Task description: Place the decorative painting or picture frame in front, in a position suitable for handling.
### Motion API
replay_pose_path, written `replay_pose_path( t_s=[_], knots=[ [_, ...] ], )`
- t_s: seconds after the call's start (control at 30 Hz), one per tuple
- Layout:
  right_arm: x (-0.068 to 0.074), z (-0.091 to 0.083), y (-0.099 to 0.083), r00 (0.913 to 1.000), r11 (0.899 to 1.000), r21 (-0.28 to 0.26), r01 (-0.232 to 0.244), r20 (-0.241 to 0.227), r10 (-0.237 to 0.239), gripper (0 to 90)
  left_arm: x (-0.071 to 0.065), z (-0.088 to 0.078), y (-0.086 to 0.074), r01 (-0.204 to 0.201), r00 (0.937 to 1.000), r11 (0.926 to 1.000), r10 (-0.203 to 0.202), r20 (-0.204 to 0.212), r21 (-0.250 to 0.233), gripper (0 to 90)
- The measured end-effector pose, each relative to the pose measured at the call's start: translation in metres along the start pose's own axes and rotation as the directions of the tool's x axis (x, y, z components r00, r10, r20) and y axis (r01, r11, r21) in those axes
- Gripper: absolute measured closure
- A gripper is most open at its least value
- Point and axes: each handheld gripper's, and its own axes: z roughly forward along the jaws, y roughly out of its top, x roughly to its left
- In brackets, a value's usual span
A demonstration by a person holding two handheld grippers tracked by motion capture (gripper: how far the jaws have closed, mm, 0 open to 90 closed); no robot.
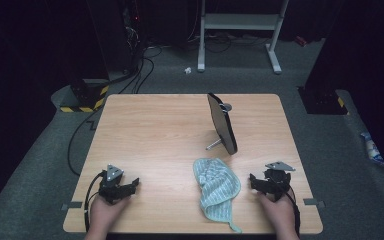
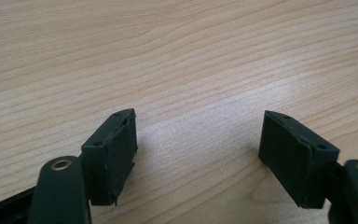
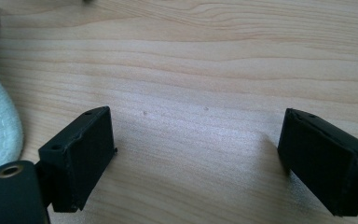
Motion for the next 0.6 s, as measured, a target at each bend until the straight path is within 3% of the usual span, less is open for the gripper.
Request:
replay_pose_path(
  t_s=[0.6],
  knots=[
    [-0.0006,-0.0005,-0.0005,1.0,1.0,0.0,0.003,0.001,-0.003,9.9,-0.0004,0.0003,0.0002,-0.003,1.0,1.0,0.003,0.002,0.003,25.9]
  ],
)
